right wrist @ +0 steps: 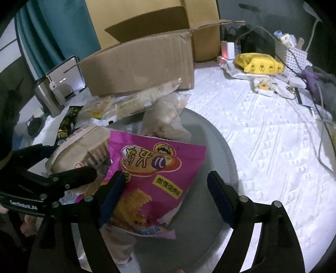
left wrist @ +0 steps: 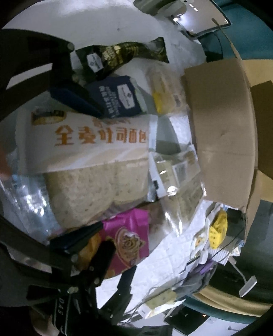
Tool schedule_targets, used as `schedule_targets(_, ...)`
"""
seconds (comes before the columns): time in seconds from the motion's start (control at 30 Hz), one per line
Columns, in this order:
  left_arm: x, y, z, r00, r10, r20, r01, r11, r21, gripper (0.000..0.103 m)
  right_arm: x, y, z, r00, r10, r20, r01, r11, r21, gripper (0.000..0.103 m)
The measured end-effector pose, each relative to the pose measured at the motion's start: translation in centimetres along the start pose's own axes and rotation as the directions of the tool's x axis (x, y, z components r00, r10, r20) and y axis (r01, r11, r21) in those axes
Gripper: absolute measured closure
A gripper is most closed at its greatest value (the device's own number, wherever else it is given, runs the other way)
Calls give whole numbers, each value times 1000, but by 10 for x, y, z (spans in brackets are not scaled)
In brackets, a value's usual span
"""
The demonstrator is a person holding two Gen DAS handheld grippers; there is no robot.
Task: Organize snacks
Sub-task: 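Grasp the bread loaf bag with the left gripper while the right grasps the pink biscuit bag, then carry the bread bag and pink biscuit bag toward the cardboard box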
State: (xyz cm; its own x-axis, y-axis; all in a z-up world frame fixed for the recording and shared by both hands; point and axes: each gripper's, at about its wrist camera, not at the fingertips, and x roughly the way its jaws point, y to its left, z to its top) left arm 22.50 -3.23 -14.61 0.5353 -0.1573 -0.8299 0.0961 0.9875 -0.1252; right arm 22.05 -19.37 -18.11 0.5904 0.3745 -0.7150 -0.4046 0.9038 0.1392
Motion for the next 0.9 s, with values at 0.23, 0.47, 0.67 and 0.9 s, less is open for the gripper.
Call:
schedule_targets(0.23, 3, -1, 1, 1000, 11, 20, -12, 999, 36, 11, 9, 2, 1, 999, 36, 2, -36, 999, -23, 27)
schedule_targets(0.47, -3, -4, 2, 999, -11, 33, 9, 999, 52, 21, 1, 6, 4, 998, 48, 32, -46, 997, -67, 51)
schedule_targets(0.67, -15, -9, 1, 998, -22, 56, 18, 998, 64, 22, -13, 0, 9, 997, 21, 69, -16, 997, -81, 57)
schedule_targets(0.9, -35, -7, 4, 994, -12, 105, 6, 998, 62, 22, -32, -11, 16, 993, -7, 120, 15, 997, -69, 57)
